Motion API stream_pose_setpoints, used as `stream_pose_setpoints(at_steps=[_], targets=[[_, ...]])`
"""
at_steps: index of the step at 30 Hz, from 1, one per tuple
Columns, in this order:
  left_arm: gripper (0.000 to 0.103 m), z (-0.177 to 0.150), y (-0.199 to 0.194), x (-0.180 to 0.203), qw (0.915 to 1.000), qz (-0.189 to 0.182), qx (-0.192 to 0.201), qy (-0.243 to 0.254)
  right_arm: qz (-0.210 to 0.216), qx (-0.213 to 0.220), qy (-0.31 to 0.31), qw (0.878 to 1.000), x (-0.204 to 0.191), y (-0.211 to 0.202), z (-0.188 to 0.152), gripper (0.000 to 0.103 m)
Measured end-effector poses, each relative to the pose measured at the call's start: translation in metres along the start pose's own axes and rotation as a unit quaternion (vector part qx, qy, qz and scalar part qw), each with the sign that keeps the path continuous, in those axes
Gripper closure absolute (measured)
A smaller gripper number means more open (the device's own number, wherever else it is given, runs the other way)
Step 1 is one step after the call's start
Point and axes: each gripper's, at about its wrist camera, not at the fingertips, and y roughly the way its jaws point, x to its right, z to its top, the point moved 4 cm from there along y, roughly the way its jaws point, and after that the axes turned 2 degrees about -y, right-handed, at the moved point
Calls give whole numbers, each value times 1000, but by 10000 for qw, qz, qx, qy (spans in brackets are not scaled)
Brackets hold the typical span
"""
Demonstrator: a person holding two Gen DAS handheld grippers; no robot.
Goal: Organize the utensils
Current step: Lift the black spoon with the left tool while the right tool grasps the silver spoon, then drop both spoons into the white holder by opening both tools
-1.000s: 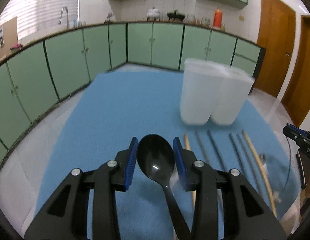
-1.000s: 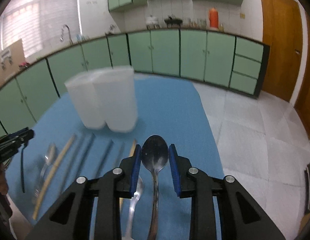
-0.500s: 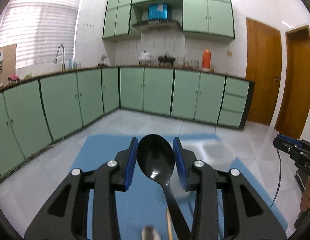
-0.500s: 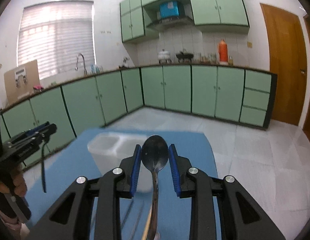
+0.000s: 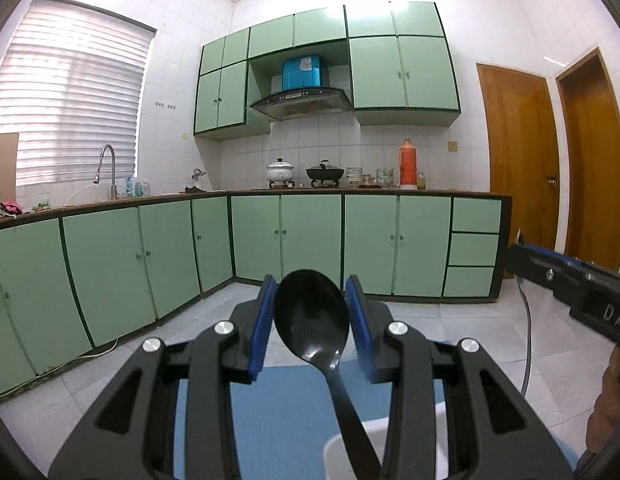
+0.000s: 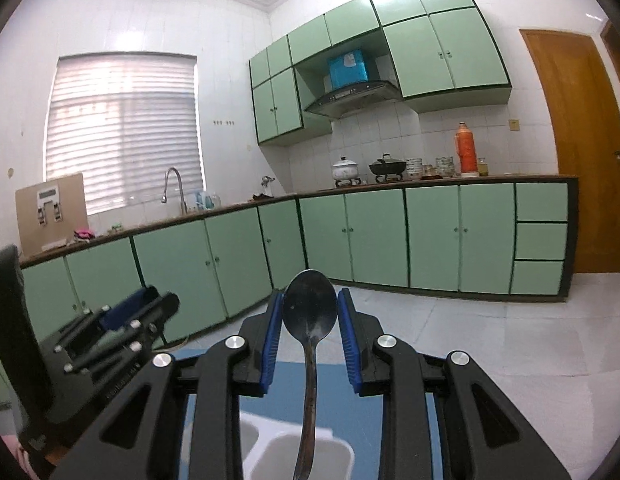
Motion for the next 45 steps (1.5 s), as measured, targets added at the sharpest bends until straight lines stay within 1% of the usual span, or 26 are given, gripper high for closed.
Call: stream_pose_setpoints(at_steps=[5,7,13,17,22,23,24,27,29,31,33,35,36,38,39,42,43,45], targets=[[68,-26,20,-5,9998,-118,-129,-12,-38,-230,31,9997,6,24,-24,75],[68,-36,26,-6,9996,-148,-243,-38,-94,-370,27,9993,6,28,-36,75],[67,-57,25,-10,9983,-153,-564,-23,-85,-735,8,9973,5,30,-67,75],[67,-65,21,-16,9967,-171,-791,-107,-79,-971,24,9952,5,29,-84,74],[56,-67,9,-21,9958,-164,-892,-145,-80,-1030,68,9946,3,23,-94,73],[55,-66,6,-21,9955,-186,-912,-170,-64,-1022,80,9947,3,20,-94,70],[51,-64,3,-23,9951,-200,-945,-213,-61,-1010,81,9948,3,18,-94,63],[45,-61,-6,-26,9940,-244,-1030,-280,-90,-929,53,9956,3,6,-89,60],[40,-59,-16,-29,9923,-250,-1168,-321,-66,-887,101,9960,4,-3,-85,56],[34,-58,-25,-32,9904,-257,-1303,-388,-48,-846,178,9962,7,-14,-82,53],[31,-61,-37,-37,9878,-242,-1480,-413,-69,-818,232,9964,10,-27,-80,53],[30,-66,-48,-44,9841,-161,-1705,-477,-152,-905,241,9955,13,-39,-83,52],[27,-71,-55,-47,9815,-148,-1825,-551,-180,-938,225,9952,13,-46,-86,52],[25,-86,-68,-54,9746,-16,-2153,-612,-259,-1012,189,9944,14,-59,-93,51],[25,-91,-73,-56,9731,13,-2221,-619,-285,-1044,195,9939,15,-64,-96,49],[24,-121,-93,-60,9636,243,-2608,-529,-371,-1220,275,9915,18,-81,-112,49],[24,-127,-96,-61,9613,280,-2694,-507,-399,-1272,305,9906,19,-85,-116,49],[24,-144,-102,-61,9538,399,-2945,-445,-459,-1395,377,9884,22,-95,-127,49]])
